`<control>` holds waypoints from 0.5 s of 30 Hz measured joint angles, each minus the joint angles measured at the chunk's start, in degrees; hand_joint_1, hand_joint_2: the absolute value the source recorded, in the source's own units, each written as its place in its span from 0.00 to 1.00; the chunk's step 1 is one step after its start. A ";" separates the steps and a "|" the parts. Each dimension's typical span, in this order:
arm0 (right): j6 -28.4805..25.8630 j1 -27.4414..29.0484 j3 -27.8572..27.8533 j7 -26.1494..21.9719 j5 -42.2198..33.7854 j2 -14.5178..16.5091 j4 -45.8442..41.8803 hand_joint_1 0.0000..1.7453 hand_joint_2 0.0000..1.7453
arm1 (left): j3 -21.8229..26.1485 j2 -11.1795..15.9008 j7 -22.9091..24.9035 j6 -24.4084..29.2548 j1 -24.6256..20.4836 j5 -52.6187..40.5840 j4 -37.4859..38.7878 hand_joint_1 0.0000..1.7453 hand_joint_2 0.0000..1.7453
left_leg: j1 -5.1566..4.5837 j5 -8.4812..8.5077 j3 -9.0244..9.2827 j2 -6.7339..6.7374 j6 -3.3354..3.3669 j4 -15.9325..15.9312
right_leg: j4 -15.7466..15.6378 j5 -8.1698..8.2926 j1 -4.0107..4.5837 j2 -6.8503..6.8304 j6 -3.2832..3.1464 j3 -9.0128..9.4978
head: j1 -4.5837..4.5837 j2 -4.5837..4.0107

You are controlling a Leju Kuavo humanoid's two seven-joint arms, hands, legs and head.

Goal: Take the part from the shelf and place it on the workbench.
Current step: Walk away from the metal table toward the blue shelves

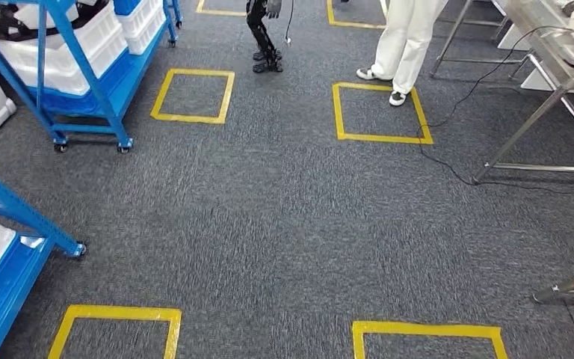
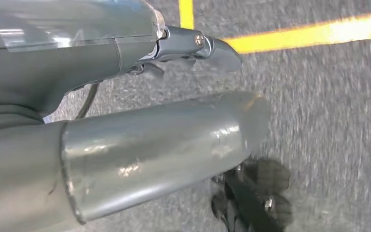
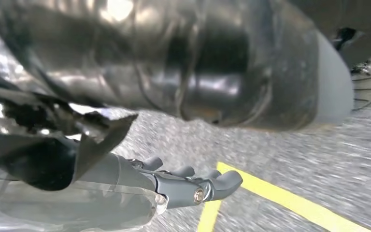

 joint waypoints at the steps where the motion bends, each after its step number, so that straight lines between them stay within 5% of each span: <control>1: -0.02 -0.09 -0.06 0.00 0.02 -0.14 -0.03 0.00 0.00 | 0.00 -0.17 0.03 0.00 -0.06 0.02 0.05 0.00 0.00 | 0.26 0.06 0.01 -0.65 -0.14 -0.30 | -1.04 0.27 0.14 0.42 0.02 0.20 | 0.00 0.00; 3: -0.04 -0.45 -0.11 0.00 0.08 -0.06 -0.07 0.00 0.00 | 0.00 -0.24 0.08 -0.01 0.04 0.02 0.09 0.00 0.00 | 0.25 0.50 0.21 -1.77 -0.22 -1.22 | -3.45 0.38 -0.03 -0.91 0.20 1.44 | 0.02 0.00; 4: -0.03 -0.61 -0.11 -0.01 0.15 0.08 -0.05 0.00 0.00 | 0.00 -0.18 0.09 0.01 0.19 0.02 0.09 0.00 0.00 | -0.06 0.73 0.44 -1.27 0.64 -1.56 | -5.29 0.77 -0.42 -2.03 0.73 2.49 | 0.01 0.00; 6: 0.03 -0.61 -0.14 -0.07 0.30 0.43 0.02 0.00 0.00 | 0.00 0.01 0.14 0.11 0.44 0.02 0.09 0.00 0.00 | -0.72 -0.91 0.33 1.54 1.61 0.36 | -8.86 3.12 -1.27 -5.11 1.20 4.47 | 0.00 0.00; 7: 0.06 -0.55 -0.19 -0.08 0.38 0.55 0.11 0.00 0.00 | 0.00 0.12 0.17 0.16 0.43 0.03 0.09 0.00 0.00 | -0.79 -2.86 -0.60 3.19 1.31 3.28 | -9.41 4.17 -1.41 -6.44 1.46 4.88 | -0.01 0.00; 9: 0.07 -0.40 -0.32 -0.07 0.47 0.65 0.30 0.00 0.00 | 0.00 0.32 0.22 0.28 0.22 0.02 0.09 0.00 0.00 | -0.32 -6.69 -3.72 4.78 -1.08 10.39 | -9.30 4.60 -1.69 -8.00 1.53 4.96 | -0.02 0.00; 10: 0.04 -0.39 -0.38 -0.07 0.49 0.65 0.34 0.00 0.00 | 0.00 0.39 0.23 0.33 0.16 0.00 0.09 0.00 0.00 | 0.17 -7.07 -4.72 5.18 -2.09 12.17 | -9.02 4.36 -1.99 -8.67 1.85 4.92 | -0.02 0.00; 11: 0.03 -0.38 -0.42 -0.09 0.49 0.65 0.38 0.00 0.00 | 0.00 0.43 0.23 0.42 0.19 -0.03 0.09 0.00 0.00 | 0.78 -6.20 -4.63 5.60 -3.04 11.71 | -8.62 4.04 -2.42 -9.29 2.31 4.85 | -0.03 0.00; 13: 0.04 -0.41 -0.46 -0.20 0.48 0.62 0.46 0.00 0.00 | -0.02 0.43 0.20 0.72 0.33 -0.19 0.10 0.00 0.00 | 2.06 -2.90 -2.04 7.28 -5.00 5.97 | -6.94 2.95 -3.29 -10.42 3.56 4.50 | -0.04 0.00; 15: -0.01 -0.44 -0.58 -0.39 0.41 0.36 0.53 0.00 0.00 | -0.16 -0.05 -0.02 1.29 0.28 -0.44 0.24 0.00 0.00 | 2.74 -1.02 -0.28 9.25 -6.03 1.62 | -4.31 1.29 -3.63 -11.41 4.83 3.75 | -0.09 0.00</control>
